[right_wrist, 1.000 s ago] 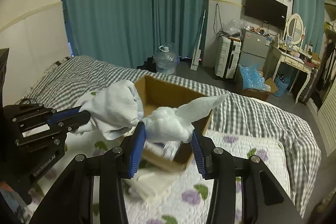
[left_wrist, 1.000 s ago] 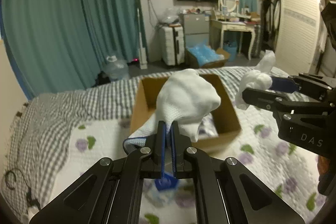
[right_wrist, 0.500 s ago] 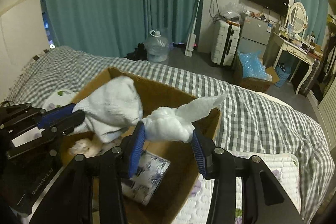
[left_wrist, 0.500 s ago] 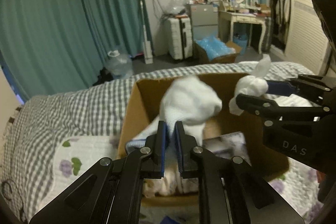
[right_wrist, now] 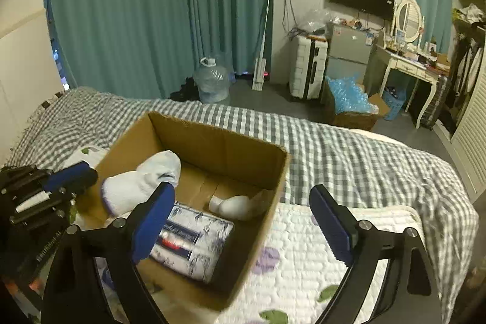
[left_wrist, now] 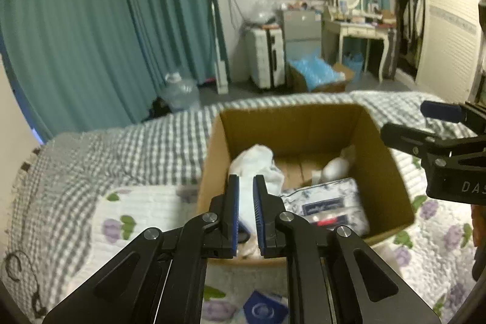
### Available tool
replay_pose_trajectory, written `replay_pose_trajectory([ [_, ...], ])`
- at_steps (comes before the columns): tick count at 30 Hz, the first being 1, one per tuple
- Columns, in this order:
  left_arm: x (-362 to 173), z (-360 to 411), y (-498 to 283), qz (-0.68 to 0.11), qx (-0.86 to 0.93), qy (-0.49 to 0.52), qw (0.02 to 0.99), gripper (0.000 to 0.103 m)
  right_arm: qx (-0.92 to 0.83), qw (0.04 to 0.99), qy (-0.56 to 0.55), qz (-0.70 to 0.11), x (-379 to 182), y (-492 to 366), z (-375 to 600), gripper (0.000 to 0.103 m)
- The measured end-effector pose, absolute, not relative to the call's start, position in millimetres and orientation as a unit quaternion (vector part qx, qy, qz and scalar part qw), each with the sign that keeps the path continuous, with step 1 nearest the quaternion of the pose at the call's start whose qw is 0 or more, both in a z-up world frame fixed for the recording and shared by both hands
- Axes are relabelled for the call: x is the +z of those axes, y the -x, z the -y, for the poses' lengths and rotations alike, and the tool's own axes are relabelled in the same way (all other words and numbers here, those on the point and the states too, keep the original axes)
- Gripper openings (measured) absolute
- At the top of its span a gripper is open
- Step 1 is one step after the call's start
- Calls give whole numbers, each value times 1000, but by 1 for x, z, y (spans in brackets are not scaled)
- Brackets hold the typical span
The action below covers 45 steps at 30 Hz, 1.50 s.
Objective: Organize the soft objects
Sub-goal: 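Carry both socks into the cardboard box and open both tools, then grasp the white face mask with the right tool while the left grasps the blue tissue pack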
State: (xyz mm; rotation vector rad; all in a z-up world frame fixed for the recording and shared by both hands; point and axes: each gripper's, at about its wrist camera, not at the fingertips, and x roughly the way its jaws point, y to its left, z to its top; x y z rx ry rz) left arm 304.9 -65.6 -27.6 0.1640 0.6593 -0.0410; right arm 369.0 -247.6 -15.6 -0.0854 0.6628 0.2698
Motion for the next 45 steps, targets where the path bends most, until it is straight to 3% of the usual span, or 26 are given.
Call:
replay_pose_trajectory([
  [2,-13,67,-287,-308,-19,-80,948,16,129,939,43,-317,-5,-352,253,92],
  [4,-3,67,-272,-296,-18,-75,952,40,127,941,44,-311,5,-336,255,92],
  [5,3,66,-262,-285,-14,-70,956,69,126,942,42,-307,11,-325,256,92],
  [6,9,62,-251,-267,-7,-65,962,82,126,943,41,-305,16,-317,257,92],
  [7,14,60,-240,-250,-2,-62,966,84,127,944,40,-302,20,-308,258,92],
  [13,33,51,-205,-232,-6,-58,971,86,136,949,40,-281,39,-254,259,96],
  [17,38,47,-188,-227,-3,-56,972,100,133,954,43,-264,46,-224,258,103],
  [22,31,38,-175,-230,-1,-42,972,102,126,955,59,-263,40,-202,256,103],
  [31,-29,22,-188,-308,-4,5,951,102,125,942,56,-307,-17,-208,248,103],
  [40,-95,21,-215,-376,17,-15,927,100,157,917,69,-360,-75,-245,225,103],
  [45,-121,25,-222,-399,15,-42,916,100,193,905,90,-368,-100,-251,210,96],
])
